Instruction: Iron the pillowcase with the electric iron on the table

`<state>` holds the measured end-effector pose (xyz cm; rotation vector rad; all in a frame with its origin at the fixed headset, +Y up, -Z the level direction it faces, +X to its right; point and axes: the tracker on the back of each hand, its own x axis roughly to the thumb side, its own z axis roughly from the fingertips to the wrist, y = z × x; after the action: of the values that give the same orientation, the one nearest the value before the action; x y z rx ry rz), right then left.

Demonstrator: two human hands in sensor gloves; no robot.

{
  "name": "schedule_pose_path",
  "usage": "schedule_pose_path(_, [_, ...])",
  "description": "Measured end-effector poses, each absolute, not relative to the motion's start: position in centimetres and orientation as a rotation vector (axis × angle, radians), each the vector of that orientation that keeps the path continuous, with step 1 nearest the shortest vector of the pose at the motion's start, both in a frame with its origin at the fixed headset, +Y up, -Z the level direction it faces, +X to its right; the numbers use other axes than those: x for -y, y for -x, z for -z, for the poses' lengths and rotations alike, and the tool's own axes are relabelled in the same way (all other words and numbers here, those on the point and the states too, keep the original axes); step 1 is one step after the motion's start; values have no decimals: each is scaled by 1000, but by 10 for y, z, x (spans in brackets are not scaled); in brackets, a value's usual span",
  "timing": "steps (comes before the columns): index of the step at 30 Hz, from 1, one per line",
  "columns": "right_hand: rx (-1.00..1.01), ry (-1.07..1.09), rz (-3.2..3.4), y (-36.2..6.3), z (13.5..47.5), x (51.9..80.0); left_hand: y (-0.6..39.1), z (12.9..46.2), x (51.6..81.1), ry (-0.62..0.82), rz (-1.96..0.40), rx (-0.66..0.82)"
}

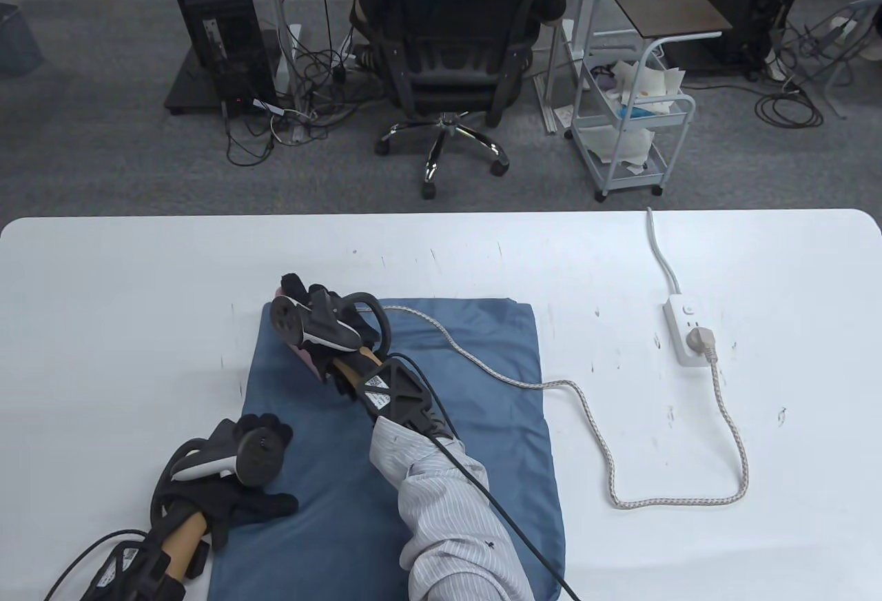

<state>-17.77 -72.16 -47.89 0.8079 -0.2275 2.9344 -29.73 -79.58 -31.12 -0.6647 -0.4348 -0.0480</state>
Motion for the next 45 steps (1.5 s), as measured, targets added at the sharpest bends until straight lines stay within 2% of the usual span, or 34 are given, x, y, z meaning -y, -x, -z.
schedule_pose_path(2, [229, -917, -2922, 172, 467, 718, 298, 311, 795, 654, 50, 438])
schedule_pose_path(4, [228, -1038, -2893, 163, 451, 714, 298, 312, 790, 566, 44, 409])
schedule_pose_path(6, [219, -1115, -2863, 154, 437, 712, 297, 311, 785, 521, 36, 443])
schedule_pose_path(9, [223, -1170, -2870, 144, 428, 714, 291, 309, 784, 529, -65, 482])
schedule_pose_path(12, [289, -1140, -2927, 129, 431, 721, 285, 307, 790, 638, 61, 486])
schedule_pose_path(14, [343, -1023, -2988, 113, 443, 724, 286, 307, 796, 736, 167, 467])
schedule_pose_path(18, [327, -908, -3018, 94, 457, 723, 286, 309, 796, 738, 119, 449])
schedule_pose_path(22, [427, -1152, -2914, 87, 413, 711, 287, 308, 796, 724, 117, 457])
schedule_pose_path(25, [293, -1339, -2762, 89, 368, 706, 288, 308, 797, 725, 99, 457])
schedule_pose_path(29, [180, -1448, -2670, 90, 331, 712, 288, 308, 797, 721, 90, 456])
schedule_pose_path(32, [159, -1434, -2706, 85, 322, 726, 289, 307, 797, 718, 90, 452])
schedule_pose_path(34, [216, -1380, -2706, 77, 325, 726, 289, 307, 797, 719, 90, 451])
schedule_pose_path(37, [197, -1196, -2834, 55, 337, 726, 289, 307, 797, 718, 86, 449])
schedule_pose_path(45, [212, -630, -3098, -47, 383, 726, 289, 307, 798, 725, 93, 448])
